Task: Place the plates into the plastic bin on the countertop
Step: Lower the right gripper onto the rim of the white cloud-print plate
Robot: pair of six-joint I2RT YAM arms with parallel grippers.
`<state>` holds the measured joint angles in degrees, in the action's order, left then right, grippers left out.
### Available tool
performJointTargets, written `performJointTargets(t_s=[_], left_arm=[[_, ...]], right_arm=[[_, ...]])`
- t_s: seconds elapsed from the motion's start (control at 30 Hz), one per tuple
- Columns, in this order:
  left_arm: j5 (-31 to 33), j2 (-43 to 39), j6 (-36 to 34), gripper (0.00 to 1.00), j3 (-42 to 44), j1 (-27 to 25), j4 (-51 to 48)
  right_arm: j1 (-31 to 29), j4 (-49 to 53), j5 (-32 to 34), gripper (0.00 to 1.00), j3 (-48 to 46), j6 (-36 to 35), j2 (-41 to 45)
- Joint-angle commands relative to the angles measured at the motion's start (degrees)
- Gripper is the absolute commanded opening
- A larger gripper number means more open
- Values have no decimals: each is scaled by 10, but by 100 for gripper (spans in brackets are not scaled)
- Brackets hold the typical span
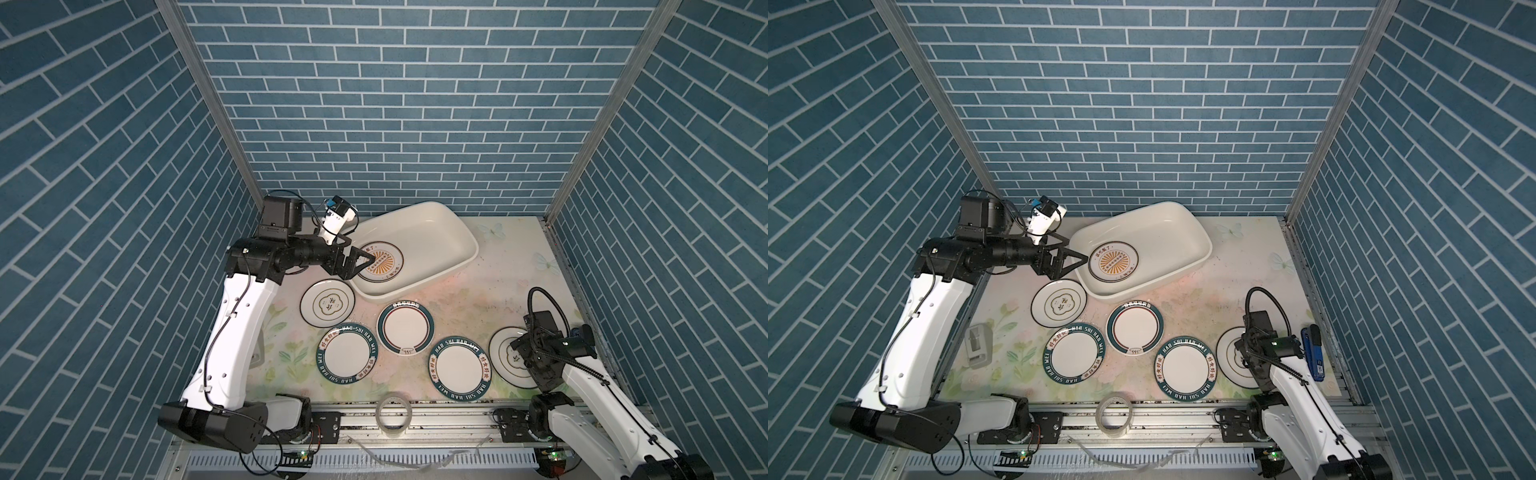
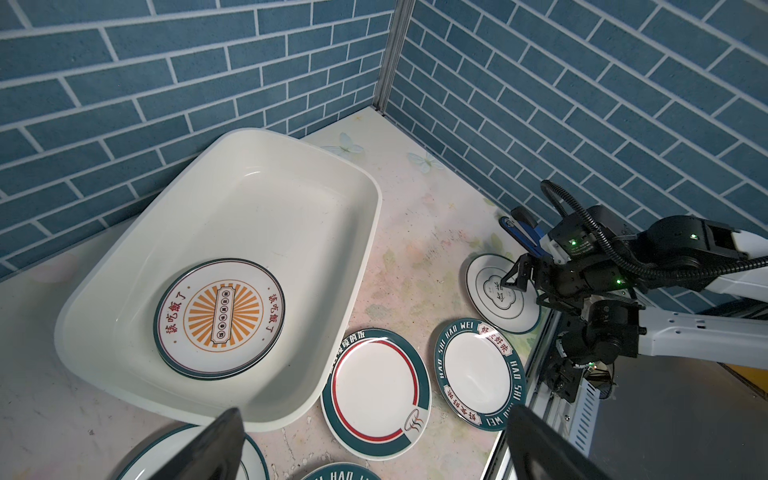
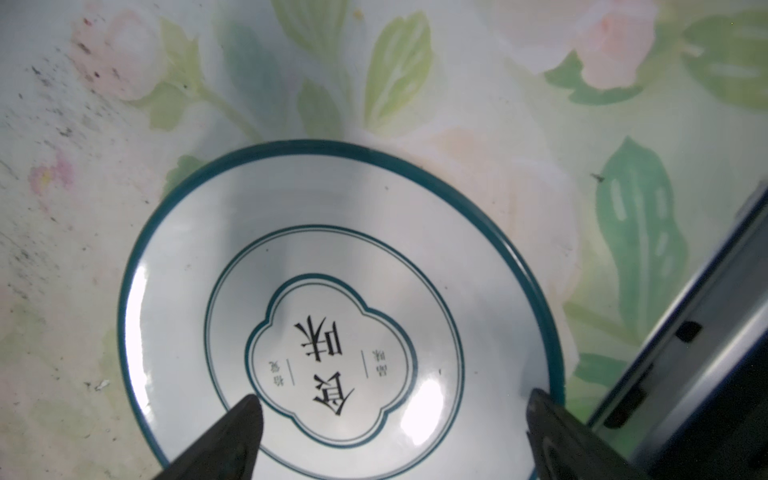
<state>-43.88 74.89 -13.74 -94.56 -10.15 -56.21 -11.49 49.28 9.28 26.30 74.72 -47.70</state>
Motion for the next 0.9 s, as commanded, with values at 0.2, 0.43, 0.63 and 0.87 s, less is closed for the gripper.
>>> performJointTargets(t_s=[0.2,0.43,0.63,0.87], left_arm=[[-18,-10,0,99,20,-3,33],[-11,-3,8,100,23,-4,64],[31,16,33,100,9,-3,99],[14,47,20,100,-1,-3,108]], right_arm=[[5,-31,-17,99,23,-5,-30],[11,-13,-16,98,56,-31,-38],[32,85,7,99,128,-62,-61],[58,160,16,99,172,-96,-137]])
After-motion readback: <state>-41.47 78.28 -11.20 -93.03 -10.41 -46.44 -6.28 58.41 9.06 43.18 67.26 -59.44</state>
